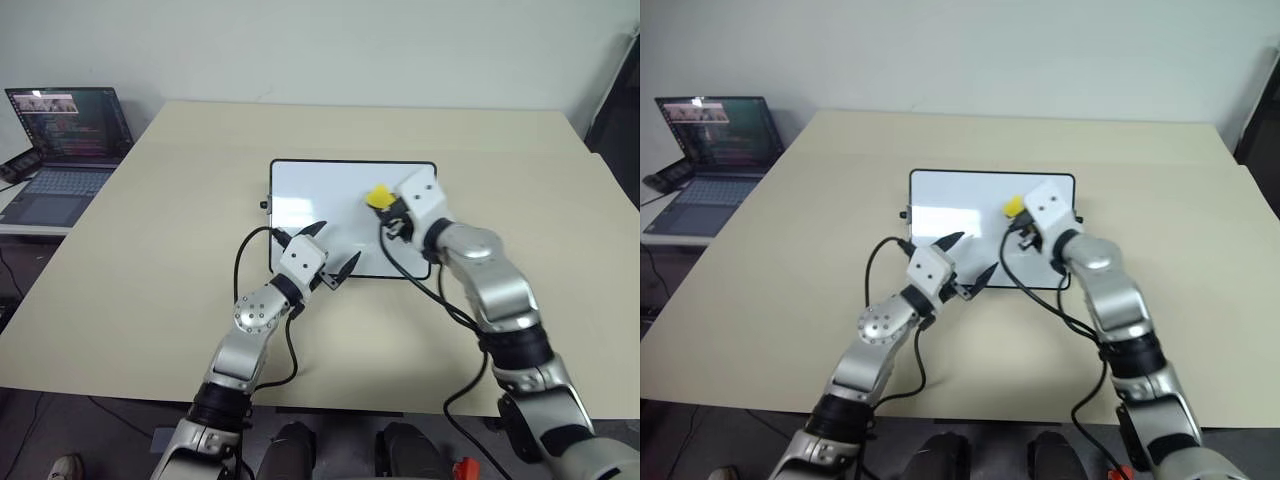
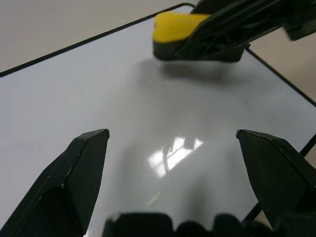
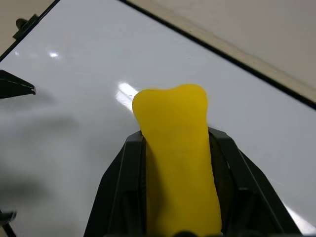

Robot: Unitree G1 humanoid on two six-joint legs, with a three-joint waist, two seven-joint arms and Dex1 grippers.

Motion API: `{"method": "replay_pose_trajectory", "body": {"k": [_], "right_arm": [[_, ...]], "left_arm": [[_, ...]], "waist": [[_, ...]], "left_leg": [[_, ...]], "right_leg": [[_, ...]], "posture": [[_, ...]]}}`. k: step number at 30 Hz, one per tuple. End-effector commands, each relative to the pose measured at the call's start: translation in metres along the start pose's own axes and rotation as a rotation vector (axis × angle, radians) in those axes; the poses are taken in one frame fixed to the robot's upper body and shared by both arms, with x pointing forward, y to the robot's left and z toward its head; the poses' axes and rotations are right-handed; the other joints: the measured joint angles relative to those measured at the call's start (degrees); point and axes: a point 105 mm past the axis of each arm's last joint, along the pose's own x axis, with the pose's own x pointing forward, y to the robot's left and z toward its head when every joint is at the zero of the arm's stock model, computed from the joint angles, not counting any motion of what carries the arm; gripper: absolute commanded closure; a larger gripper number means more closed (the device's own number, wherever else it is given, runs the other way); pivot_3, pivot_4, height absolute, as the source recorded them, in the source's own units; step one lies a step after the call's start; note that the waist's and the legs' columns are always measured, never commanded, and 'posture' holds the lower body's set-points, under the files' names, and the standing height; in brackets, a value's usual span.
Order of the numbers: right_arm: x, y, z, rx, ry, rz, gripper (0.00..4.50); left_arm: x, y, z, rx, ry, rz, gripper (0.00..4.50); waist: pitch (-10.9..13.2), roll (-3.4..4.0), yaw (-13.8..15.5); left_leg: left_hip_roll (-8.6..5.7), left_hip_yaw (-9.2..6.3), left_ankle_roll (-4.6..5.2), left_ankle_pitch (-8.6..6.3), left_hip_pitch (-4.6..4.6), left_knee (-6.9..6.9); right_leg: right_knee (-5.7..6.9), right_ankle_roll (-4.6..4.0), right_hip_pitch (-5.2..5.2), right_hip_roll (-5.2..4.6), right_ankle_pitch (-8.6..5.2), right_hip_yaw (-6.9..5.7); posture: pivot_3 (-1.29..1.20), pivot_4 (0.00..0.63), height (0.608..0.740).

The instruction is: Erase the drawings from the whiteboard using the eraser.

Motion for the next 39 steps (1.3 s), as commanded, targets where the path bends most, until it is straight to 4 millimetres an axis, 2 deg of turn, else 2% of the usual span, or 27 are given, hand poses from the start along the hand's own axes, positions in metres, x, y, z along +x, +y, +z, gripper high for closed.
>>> {"method": "replay_pose_trajectory", "body": {"k": [1, 3, 6, 8, 13, 16, 18, 22, 26, 32, 39], "right_arm": [[-0.03, -0.019, 0.015, 0.01, -0.022, -0.109, 3.2], [-0.043, -0.026, 0.008, 0.029, 0.026, -0.161, 3.2], [-0.075, -0.05, -0.013, 0.083, 0.145, -0.32, 3.2], [-0.092, -0.059, -0.023, 0.109, 0.205, -0.397, 3.2], [-0.12, -0.062, -0.051, 0.201, 0.315, -0.499, 3.2], [-0.138, -0.056, -0.077, 0.326, 0.384, -0.557, 3.2], [-0.144, -0.052, -0.087, 0.348, 0.404, -0.562, 3.2], [-0.146, -0.047, -0.098, 0.397, 0.418, -0.571, 3.2], [-0.139, -0.049, -0.106, 0.43, 0.405, -0.583, 3.2], [-0.123, -0.048, -0.109, 0.455, 0.376, -0.551, 3.2], [-0.113, -0.042, -0.113, 0.465, 0.375, -0.499, 3.2]], "left_arm": [[0.008, -0.008, 0.019, -0.028, -0.099, -0.114, 0.0], [0.012, -0.015, 0.023, -0.056, -0.124, -0.198, 0.0], [0.019, -0.031, 0.033, -0.094, -0.176, -0.4, 0.0], [0.022, -0.037, 0.035, -0.089, -0.194, -0.488, 0.0], [0.032, -0.045, 0.036, -0.061, -0.221, -0.625, 0.0], [0.039, -0.054, 0.035, -0.05, -0.226, -0.725, 0.0], [0.042, -0.06, 0.032, -0.04, -0.221, -0.771, 0.0], [0.044, -0.07, 0.03, -0.044, -0.228, -0.829, 0.0], [0.046, -0.083, 0.024, -0.022, -0.225, -0.867, 0.0], [0.045, -0.088, 0.021, -0.008, -0.228, -0.849, 0.0], [0.042, -0.085, 0.02, 0.004, -0.227, -0.835, 0.0]], "waist": [[0.0, 0.0, -0.1], [0.0, 0.0, -0.2], [0.0, 0.0, -0.1], [0.0, -0.01, -0.1], [0.0, -0.02, -0.3], [0.0, -0.02, -0.3], [0.0, -0.02, -0.3], [0.0, -0.02, -0.5], [0.0, -0.02, -0.5], [0.0, -0.02, -0.5], [0.0, -0.02, -0.5]], "left_leg": [[0.0, 0.01, 0.0, 0.0, -0.01, 0.0], [0.0, 0.05, 0.01, 0.0, 0.0, -0.01], [0.01, 0.04, 0.01, 0.0, 0.03, -0.03], [0.0, 0.06, 0.01, 0.0, 0.03, -0.03], [0.0, 0.09, 0.02, 0.0, 0.04, -0.05], [0.0, 0.13, 0.03, 0.0, 0.04, -0.05], [-0.01, 0.16, 0.03, 0.0, 0.04, -0.04], [-0.01, 0.17, 0.04, -0.01, 0.08, -0.04], [0.03, 0.15, 0.04, 0.0, 0.09, -0.03], [0.04, 0.15, 0.05, 0.0, 0.1, -0.03], [0.04, 0.14, 0.05, 0.0, 0.1, -0.02]], "right_leg": [[-0.04, 0.0, 0.0, 0.0, 0.0, 0.01], [-0.06, 0.0, 0.0, 0.0, 0.0, 0.03], [-0.04, -0.01, 0.01, 0.03, -0.01, 0.02], [-0.05, -0.02, 0.02, 0.06, -0.01, 0.03], [-0.06, -0.01, 0.03, 0.11, -0.02, 0.06], [-0.05, -0.01, 0.02, 0.29, -0.02, 0.08], [-0.04, -0.01, 0.03, 0.36, -0.02, 0.09], [0.0, 0.0, 0.03, 0.38, -0.02, 0.17], [0.03, -0.01, 0.03, 0.46, -0.02, 0.16], [0.05, -0.01, 0.03, 0.46, -0.02, 0.18], [0.06, -0.01, 0.03, 0.46, -0.02, 0.18]], "posture": [[0.0, 0.15, 0.74], [0.0, 0.15, 0.74], [0.0, 0.15, 0.74], [0.0, 0.15, 0.74], [0.0, 0.15, 0.74], [0.0, 0.15, 0.74], [0.0, 0.15, 0.74], [0.0, 0.15, 0.74], [0.0, 0.15, 0.74], [0.0, 0.15, 0.74], [0.0, 0.15, 0.74]]}}
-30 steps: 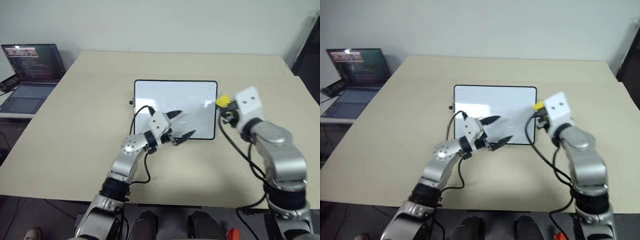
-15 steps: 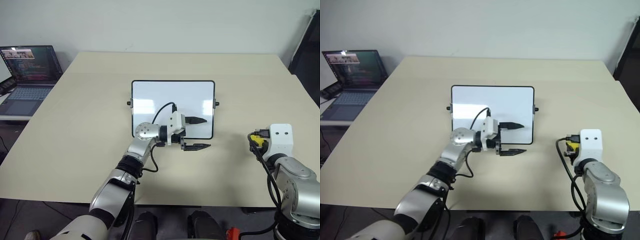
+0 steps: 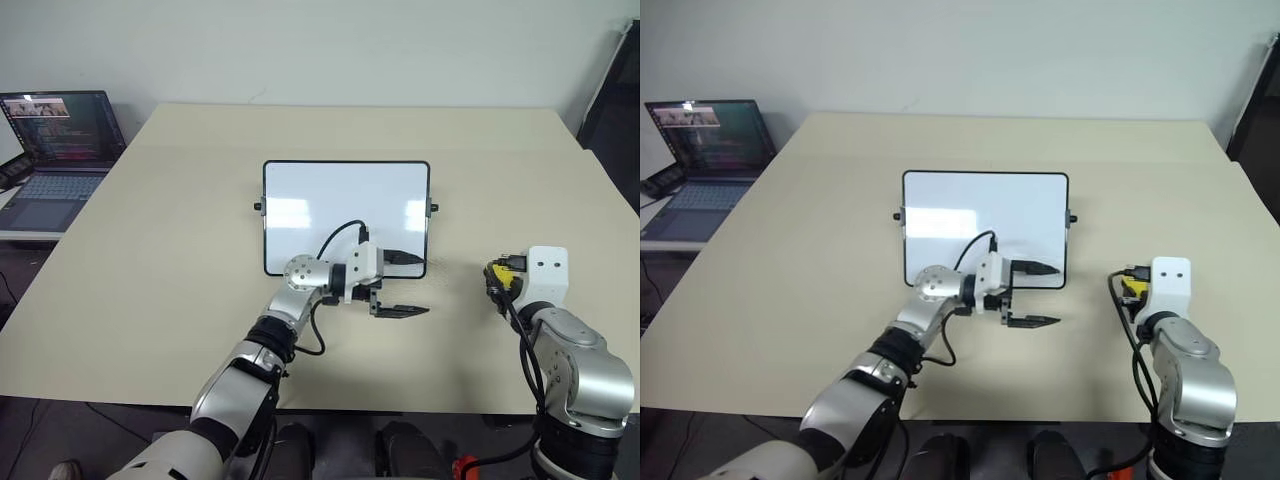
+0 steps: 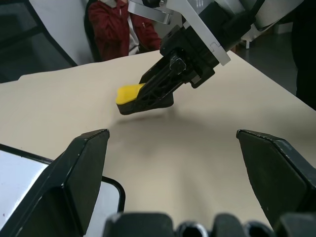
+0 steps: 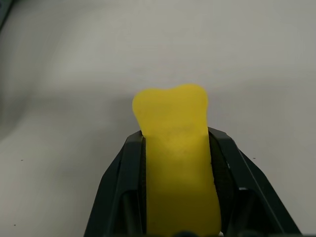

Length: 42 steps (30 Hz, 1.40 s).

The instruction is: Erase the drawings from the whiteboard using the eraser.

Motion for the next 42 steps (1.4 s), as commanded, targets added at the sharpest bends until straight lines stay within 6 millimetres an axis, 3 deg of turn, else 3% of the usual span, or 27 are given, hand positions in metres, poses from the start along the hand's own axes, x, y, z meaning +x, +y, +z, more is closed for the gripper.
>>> {"method": "replay_pose_trajectory", "body": {"k": [1, 10, 14, 19, 20, 26, 31, 35, 39, 42], "right_arm": [[0.001, 0.004, 0.007, -0.009, -0.038, 0.029, 3.2], [0.006, 0.0, -0.001, -0.021, -0.014, 0.037, 3.2], [0.008, -0.002, 0.001, -0.022, -0.016, 0.039, 2.0], [0.009, -0.006, 0.0, -0.02, -0.011, 0.026, 0.18], [0.009, -0.007, 0.0, -0.02, -0.012, 0.022, 0.01], [0.005, -0.008, 0.008, -0.017, -0.044, 0.013, 0.01], [-0.019, -0.015, 0.035, -0.091, -0.173, -0.02, 0.01], [-0.044, -0.016, 0.051, -0.115, -0.296, -0.051, 0.01], [-0.065, -0.019, 0.047, -0.174, -0.375, -0.103, 0.01], [-0.078, -0.026, 0.029, -0.137, -0.381, -0.151, 0.01]], "left_arm": [[0.001, 0.003, 0.01, 0.059, -0.022, 0.012, 0.0], [-0.001, 0.004, 0.01, 0.067, -0.011, 0.03, 0.0], [-0.001, 0.005, 0.011, 0.068, -0.009, 0.032, 0.0], [0.0, 0.007, 0.013, 0.074, -0.008, 0.035, 0.0], [0.0, 0.007, 0.013, 0.075, -0.007, 0.035, 0.0], [-0.006, 0.01, 0.013, 0.072, 0.005, 0.057, 0.0], [-0.035, 0.036, 0.026, 0.002, -0.004, 0.33, 0.0], [-0.062, 0.037, 0.029, -0.031, 0.014, 0.552, 0.0], [-0.092, 0.03, 0.022, -0.082, 0.043, 0.832, 0.0], [-0.116, 0.015, 0.016, -0.082, 0.097, 0.999, 0.0]], "waist": [[0.0, 0.0, 0.0], [0.0, 0.0, 0.0], [0.0, 0.0, 0.0], [0.0, 0.0, 0.0], [0.0, 0.0, 0.0], [0.0, 0.0, 0.0], [0.0, 0.01, 0.0], [0.0, 0.03, -0.1], [0.0, 0.02, 0.3], [0.0, 0.03, 0.3]], "left_leg": [[0.0, 0.0, 0.0, 0.0, 0.0, 0.0], [0.0, 0.01, 0.0, 0.0, 0.0, 0.01], [0.0, 0.01, 0.01, 0.0, 0.0, 0.01], [0.0, 0.01, 0.01, 0.0, 0.0, 0.02], [0.0, 0.01, 0.01, 0.01, 0.0, 0.02], [0.0, 0.01, 0.01, 0.01, 0.0, 0.02], [0.03, -0.01, 0.01, 0.01, -0.01, 0.02], [0.06, -0.04, 0.01, 0.01, 0.01, 0.02], [0.05, -0.04, 0.0, 0.01, 0.01, 0.05], [0.05, -0.05, 0.0, 0.01, 0.03, 0.03]], "right_leg": [[0.0, 0.0, 0.0, 0.0, 0.0, 0.0], [0.01, 0.0, 0.0, 0.0, 0.0, 0.01], [0.02, 0.0, 0.0, 0.0, 0.0, 0.0], [0.03, 0.0, 0.0, 0.0, 0.0, 0.01], [0.03, 0.0, 0.01, 0.0, 0.0, 0.0], [0.04, 0.0, 0.0, 0.0, 0.0, 0.01], [0.05, 0.0, -0.01, 0.0, 0.0, 0.03], [0.04, 0.0, 0.0, 0.0, 0.0, 0.03], [0.04, 0.0, 0.02, -0.09, 0.0, 0.03], [0.04, 0.0, 0.03, -0.28, 0.0, 0.02]], "posture": [[0.0, 0.15, 0.74], [0.0, 0.15, 0.74], [0.0, 0.15, 0.74], [0.0, 0.15, 0.74], [0.0, 0.15, 0.74], [0.0, 0.15, 0.74], [0.0, 0.15, 0.74], [0.0, 0.15, 0.74], [0.0, 0.15, 0.74], [0.0, 0.15, 0.74]]}}
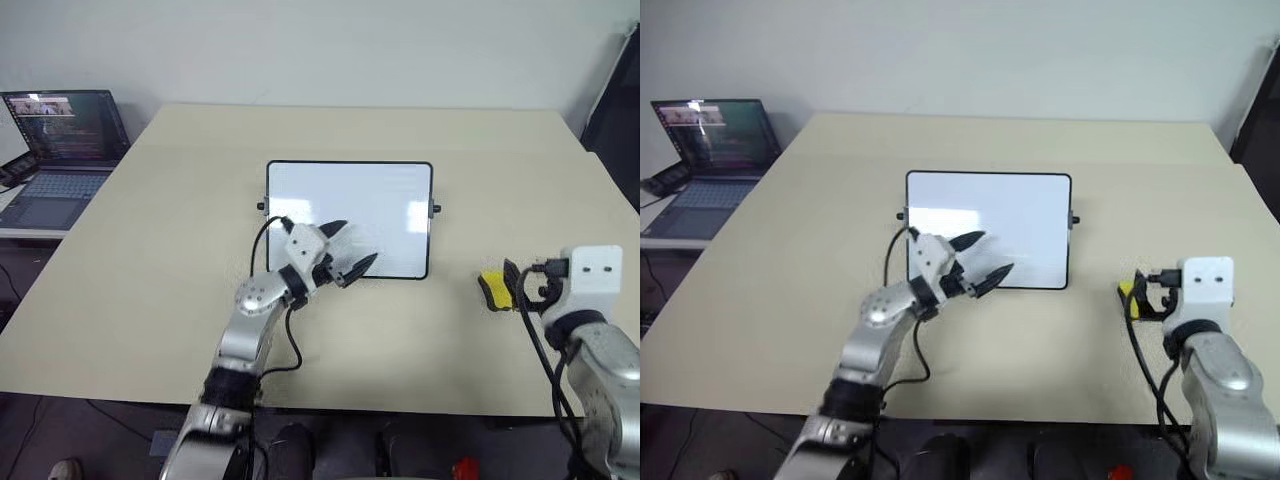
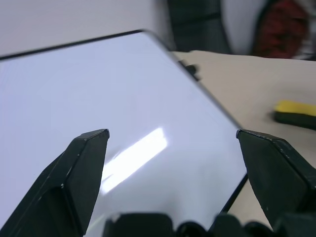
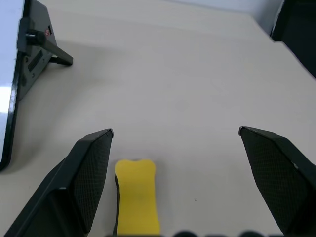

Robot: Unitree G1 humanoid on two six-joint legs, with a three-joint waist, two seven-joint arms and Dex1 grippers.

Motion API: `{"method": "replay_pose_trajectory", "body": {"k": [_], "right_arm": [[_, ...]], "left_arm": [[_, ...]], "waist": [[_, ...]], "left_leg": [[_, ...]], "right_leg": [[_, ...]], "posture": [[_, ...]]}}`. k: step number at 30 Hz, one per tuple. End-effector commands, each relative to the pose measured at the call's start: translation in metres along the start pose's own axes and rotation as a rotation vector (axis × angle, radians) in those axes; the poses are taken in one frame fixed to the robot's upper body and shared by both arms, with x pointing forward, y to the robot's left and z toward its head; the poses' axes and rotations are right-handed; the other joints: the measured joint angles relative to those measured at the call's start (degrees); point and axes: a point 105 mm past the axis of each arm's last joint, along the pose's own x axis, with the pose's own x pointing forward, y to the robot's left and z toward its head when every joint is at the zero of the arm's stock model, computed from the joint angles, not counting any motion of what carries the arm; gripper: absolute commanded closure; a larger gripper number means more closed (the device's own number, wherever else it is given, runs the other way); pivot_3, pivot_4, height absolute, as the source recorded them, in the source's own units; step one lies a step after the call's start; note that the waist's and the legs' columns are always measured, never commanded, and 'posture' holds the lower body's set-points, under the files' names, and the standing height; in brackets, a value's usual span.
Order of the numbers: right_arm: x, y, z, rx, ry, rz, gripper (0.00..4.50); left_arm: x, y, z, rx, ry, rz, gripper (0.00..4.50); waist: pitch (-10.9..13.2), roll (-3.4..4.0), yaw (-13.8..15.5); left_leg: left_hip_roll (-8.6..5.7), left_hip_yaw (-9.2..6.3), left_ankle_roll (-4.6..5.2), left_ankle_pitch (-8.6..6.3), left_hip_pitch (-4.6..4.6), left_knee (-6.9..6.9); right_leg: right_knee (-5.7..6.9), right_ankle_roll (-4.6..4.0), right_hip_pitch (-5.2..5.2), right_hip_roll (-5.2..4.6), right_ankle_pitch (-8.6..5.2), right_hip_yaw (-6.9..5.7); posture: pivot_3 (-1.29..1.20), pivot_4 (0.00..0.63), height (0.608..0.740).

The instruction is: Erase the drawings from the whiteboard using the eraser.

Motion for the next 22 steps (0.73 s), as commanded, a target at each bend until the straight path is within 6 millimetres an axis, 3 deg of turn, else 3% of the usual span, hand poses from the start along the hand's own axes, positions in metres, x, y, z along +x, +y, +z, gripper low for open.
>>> {"method": "replay_pose_trajectory", "body": {"k": [1, 7, 11, 18, 22], "right_arm": [[-0.023, -0.009, 0.002, 0.003, -0.083, -0.079, 0.01], [-0.046, -0.009, -0.028, 0.002, -0.055, -0.1, 0.01], [-0.054, -0.002, -0.048, -0.016, -0.026, -0.077, 0.01], [-0.064, 0.013, -0.055, -0.002, -0.011, -0.034, 0.01], [-0.065, 0.011, -0.054, -0.005, -0.012, -0.044, 0.01]], "left_arm": [[-0.027, 0.016, 0.011, 0.048, -0.018, 0.215, 0.0], [-0.069, 0.023, -0.003, 0.071, 0.049, 0.433, 0.0], [-0.092, 0.026, -0.021, 0.052, 0.111, 0.544, 0.0], [-0.094, 0.017, -0.025, 0.031, 0.128, 0.543, 0.0], [-0.092, 0.012, -0.023, 0.03, 0.124, 0.536, 0.0]], "waist": [[0.0, 0.0, 0.0], [0.0, 0.03, 0.1], [0.0, 0.02, 0.1], [0.0, 0.0, 0.1], [0.0, 0.0, 0.1]], "left_leg": [[0.0, 0.0, 0.0, 0.0, 0.04, 0.0], [-0.01, 0.03, 0.0, 0.0, 0.21, 0.0], [0.01, -0.03, -0.01, -0.02, 1.01, -0.18], [0.01, -0.07, -0.02, -0.03, 0.98, -0.23], [0.01, -0.09, -0.04, -0.04, 0.96, -0.36]], "right_leg": [[0.01, 0.0, 0.03, 0.0, 0.0, 0.0], [0.0, 0.0, 0.24, -0.05, 0.0, 0.01], [-0.28, 0.2, 1.04, -0.07, -0.19, -0.02], [-0.49, 0.14, 1.1, -0.09, -0.22, 0.01], [-0.53, 0.06, 1.06, -0.1, -0.19, 0.02]], "posture": [[0.0, 0.15, 0.74], [0.0, 0.15, 0.74], [0.0, 0.15, 0.74], [0.0, 0.15, 0.74], [0.0, 0.15, 0.74]]}}
